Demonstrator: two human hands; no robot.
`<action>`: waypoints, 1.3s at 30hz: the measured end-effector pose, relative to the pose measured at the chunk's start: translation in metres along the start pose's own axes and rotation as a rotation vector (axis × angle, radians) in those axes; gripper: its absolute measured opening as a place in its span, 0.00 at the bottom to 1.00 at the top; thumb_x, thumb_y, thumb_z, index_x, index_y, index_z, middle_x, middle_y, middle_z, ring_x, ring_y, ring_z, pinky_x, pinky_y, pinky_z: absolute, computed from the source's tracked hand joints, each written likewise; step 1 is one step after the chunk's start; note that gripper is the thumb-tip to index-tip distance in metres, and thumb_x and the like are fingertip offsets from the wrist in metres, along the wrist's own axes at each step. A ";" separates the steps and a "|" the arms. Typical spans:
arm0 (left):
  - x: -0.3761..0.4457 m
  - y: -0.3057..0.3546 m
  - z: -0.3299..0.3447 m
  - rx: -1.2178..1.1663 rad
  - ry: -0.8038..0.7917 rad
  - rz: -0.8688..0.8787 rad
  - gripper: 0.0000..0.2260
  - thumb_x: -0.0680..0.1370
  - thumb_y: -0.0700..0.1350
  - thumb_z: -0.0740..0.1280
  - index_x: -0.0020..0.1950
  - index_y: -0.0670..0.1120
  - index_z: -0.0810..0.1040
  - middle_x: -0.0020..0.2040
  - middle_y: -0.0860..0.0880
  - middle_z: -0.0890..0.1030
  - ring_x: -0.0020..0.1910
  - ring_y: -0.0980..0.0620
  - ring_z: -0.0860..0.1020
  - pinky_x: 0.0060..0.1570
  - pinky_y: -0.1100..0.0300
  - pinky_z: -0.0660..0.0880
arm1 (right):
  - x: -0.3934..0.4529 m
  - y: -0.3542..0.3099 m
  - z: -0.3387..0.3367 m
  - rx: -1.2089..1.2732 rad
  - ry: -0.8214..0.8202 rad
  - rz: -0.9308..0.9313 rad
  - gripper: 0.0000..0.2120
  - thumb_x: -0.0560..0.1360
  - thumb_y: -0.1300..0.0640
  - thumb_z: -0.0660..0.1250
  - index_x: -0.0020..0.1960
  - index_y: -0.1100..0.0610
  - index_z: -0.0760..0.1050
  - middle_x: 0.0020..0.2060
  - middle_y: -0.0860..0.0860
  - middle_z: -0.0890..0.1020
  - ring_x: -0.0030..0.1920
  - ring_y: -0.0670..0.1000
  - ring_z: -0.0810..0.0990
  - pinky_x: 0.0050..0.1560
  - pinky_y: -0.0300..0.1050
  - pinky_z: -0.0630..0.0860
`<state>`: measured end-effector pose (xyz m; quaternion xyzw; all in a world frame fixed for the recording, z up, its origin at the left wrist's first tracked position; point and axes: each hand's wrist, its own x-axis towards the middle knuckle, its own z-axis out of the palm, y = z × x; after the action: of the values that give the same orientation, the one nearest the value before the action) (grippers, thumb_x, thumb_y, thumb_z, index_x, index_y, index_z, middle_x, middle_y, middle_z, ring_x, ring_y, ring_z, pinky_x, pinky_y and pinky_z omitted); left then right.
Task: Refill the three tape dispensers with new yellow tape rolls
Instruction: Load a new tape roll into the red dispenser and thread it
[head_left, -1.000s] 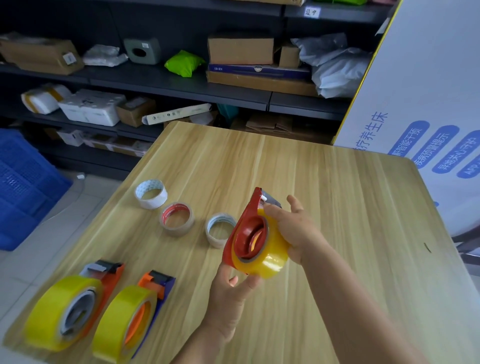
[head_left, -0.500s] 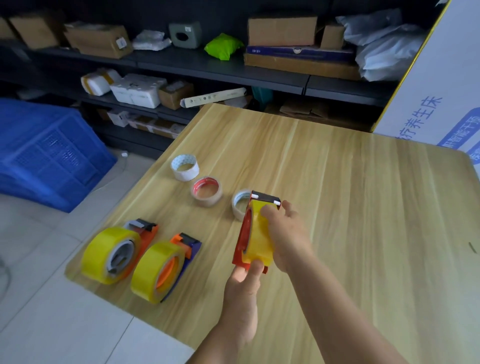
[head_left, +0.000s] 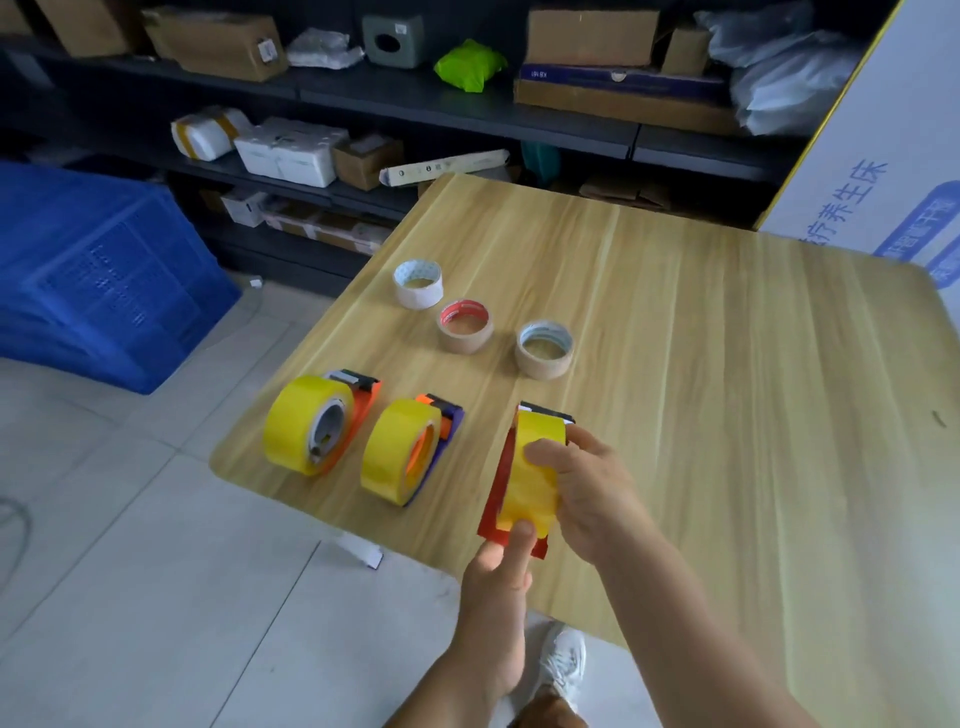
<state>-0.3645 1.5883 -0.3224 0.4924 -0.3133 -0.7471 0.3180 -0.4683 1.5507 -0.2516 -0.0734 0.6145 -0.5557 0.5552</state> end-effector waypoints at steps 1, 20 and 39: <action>-0.004 -0.003 -0.007 0.000 0.009 -0.006 0.40 0.51 0.76 0.69 0.52 0.52 0.78 0.52 0.53 0.81 0.56 0.54 0.75 0.60 0.57 0.68 | -0.005 0.006 0.002 0.016 -0.009 -0.001 0.16 0.70 0.70 0.68 0.57 0.61 0.74 0.44 0.59 0.81 0.34 0.54 0.82 0.30 0.47 0.78; 0.011 -0.012 -0.023 -0.116 0.051 -0.181 0.33 0.60 0.69 0.72 0.54 0.48 0.77 0.52 0.50 0.83 0.60 0.48 0.77 0.62 0.58 0.68 | 0.035 0.061 0.010 0.025 0.090 -0.035 0.58 0.42 0.33 0.81 0.69 0.50 0.70 0.62 0.52 0.79 0.60 0.59 0.79 0.57 0.63 0.78; 0.023 -0.022 -0.016 -0.190 0.102 -0.261 0.39 0.63 0.62 0.69 0.69 0.43 0.69 0.64 0.45 0.78 0.64 0.48 0.75 0.62 0.59 0.65 | 0.051 0.067 -0.002 -0.061 0.038 -0.050 0.49 0.51 0.38 0.79 0.69 0.47 0.70 0.61 0.52 0.79 0.58 0.57 0.80 0.56 0.61 0.79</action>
<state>-0.3598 1.5811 -0.3568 0.5339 -0.1580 -0.7824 0.2792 -0.4533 1.5411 -0.3338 -0.0951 0.6396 -0.5517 0.5268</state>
